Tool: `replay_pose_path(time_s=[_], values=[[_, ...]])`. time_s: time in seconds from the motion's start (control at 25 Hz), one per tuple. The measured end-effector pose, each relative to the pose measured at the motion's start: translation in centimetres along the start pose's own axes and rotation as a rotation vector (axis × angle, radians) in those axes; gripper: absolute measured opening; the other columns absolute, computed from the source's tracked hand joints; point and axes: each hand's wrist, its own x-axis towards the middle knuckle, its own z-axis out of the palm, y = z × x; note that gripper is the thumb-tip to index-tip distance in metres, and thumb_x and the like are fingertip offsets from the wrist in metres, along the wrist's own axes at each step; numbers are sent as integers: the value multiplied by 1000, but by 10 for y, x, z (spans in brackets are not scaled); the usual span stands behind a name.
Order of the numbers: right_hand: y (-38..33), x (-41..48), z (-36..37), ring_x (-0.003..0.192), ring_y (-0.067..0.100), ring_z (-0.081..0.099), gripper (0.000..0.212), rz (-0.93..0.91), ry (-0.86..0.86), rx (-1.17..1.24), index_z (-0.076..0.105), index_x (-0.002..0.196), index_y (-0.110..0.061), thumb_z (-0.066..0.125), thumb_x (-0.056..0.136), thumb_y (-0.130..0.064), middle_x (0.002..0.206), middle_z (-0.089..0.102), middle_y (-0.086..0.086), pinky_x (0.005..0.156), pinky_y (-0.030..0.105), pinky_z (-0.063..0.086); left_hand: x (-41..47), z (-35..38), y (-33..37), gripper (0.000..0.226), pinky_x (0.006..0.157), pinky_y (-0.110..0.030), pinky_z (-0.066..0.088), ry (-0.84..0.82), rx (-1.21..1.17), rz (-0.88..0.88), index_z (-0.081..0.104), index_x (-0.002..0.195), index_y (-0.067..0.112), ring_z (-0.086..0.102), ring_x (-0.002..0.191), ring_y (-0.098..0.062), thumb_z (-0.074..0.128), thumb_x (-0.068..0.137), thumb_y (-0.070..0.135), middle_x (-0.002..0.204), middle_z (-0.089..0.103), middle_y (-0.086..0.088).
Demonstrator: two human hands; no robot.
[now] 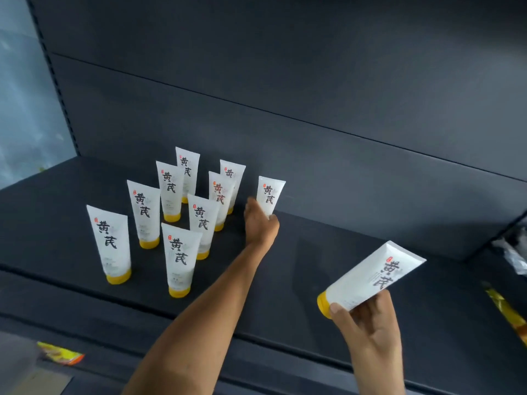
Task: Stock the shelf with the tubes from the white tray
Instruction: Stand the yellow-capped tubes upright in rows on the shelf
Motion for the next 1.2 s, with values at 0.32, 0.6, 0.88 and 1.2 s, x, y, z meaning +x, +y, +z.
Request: replay_pose_path(time_s=[0.32,0.6,0.88,1.2], values=[[1,27,21,94,19,70,45,17,-93,-118,63,99,-40,81,80,-4,98,73,-4,87,41,58,22,6,-2,38,81,-50,63,19,-23,-30,43,116,5,58,114,-35,61,84,-4,127,51,-17],[11,63,55,93,6,69,38,25,-101,-197,60,103,-31,82,80,-10,99,70,-20,76,25,58,11,4,-7,36,88,-47,61,71,63,50,48,119,0,58,120,-37,65,87,1,128,55,-20],[23,86,70,89,7,68,36,22,-113,-247,59,104,-30,81,80,-13,100,71,-12,75,24,57,9,-5,-3,41,91,-42,60,21,7,-14,47,125,1,58,123,-36,64,88,2,133,54,-18],[29,128,84,91,13,67,31,35,-80,-254,58,97,-26,81,78,-18,97,71,-6,79,29,57,-65,-41,14,38,81,-21,44,-11,-326,-218,55,124,15,56,105,-16,44,92,-2,131,58,-9]])
